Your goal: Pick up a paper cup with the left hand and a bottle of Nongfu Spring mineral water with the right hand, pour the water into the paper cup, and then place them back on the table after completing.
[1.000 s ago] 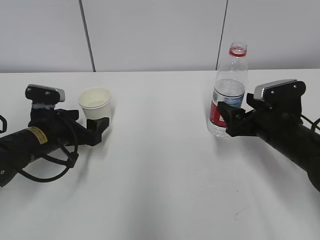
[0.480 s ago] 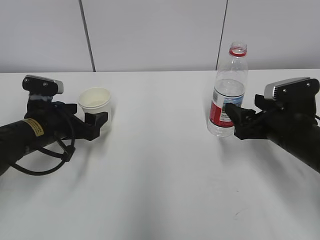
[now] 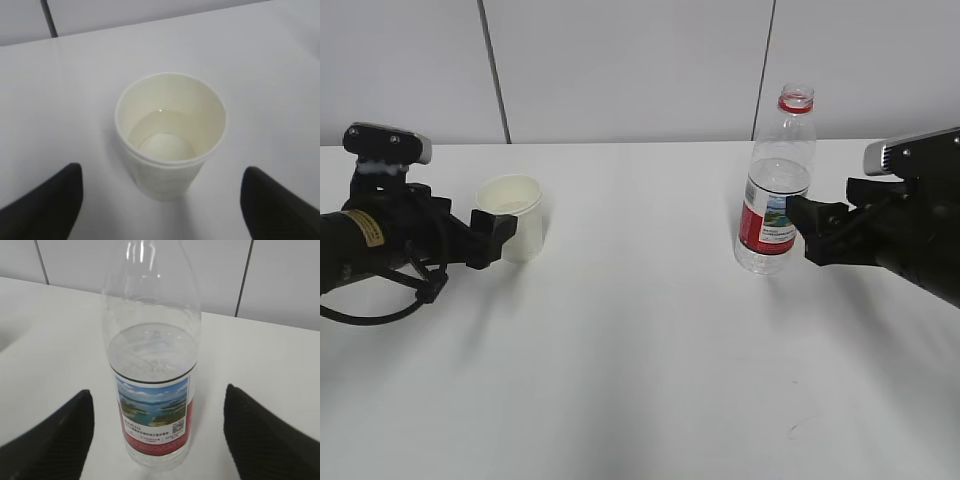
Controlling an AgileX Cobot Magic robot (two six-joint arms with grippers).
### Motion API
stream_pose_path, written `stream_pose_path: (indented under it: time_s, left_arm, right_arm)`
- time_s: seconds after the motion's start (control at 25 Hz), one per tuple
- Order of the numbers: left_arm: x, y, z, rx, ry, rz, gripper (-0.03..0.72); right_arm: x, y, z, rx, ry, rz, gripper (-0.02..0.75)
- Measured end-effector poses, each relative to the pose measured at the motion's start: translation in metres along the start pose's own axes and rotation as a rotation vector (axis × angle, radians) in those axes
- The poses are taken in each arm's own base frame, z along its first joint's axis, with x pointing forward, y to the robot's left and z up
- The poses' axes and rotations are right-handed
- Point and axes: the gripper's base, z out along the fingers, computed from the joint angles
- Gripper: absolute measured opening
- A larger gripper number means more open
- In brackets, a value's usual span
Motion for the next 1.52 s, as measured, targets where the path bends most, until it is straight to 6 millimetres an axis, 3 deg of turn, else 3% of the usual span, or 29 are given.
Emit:
stream_pose_path:
  time_s: [0.36,0.68,0.92,1.12,1.36,1.52]
  left_arm:
    - [-0.011,0.005,-0.033,-0.103,0.195,-0.087,0.587]
    - [-0.019,0.007,-0.077,-0.225,0.393,-0.224,0.586]
    - [-0.027,0.004,-0.104,-0.281,0.621,-0.343,0.584]
    - [-0.038,0.002,-0.123,-0.304,0.883,-0.338,0.543]
    - [-0.059,-0.002,-0.137,-0.266,1.01,-0.311,0.523]
    - [-0.063,-0.007,-0.139,-0.199,1.033,-0.304,0.522]
  right_arm:
    - [-0.005,-0.002,-0.022,0.036,0.213,0.039,0.594]
    - [-0.013,-0.005,-0.053,0.11,0.442,0.138,0.594]
    - [-0.045,-0.008,-0.079,0.18,0.611,0.227,0.594]
    - [-0.066,-0.007,-0.1,0.203,0.83,0.289,0.594]
    - [-0.089,-0.002,-0.119,0.184,1.052,0.333,0.589]
    - [-0.104,-0.002,-0.124,0.167,1.071,0.309,0.573]
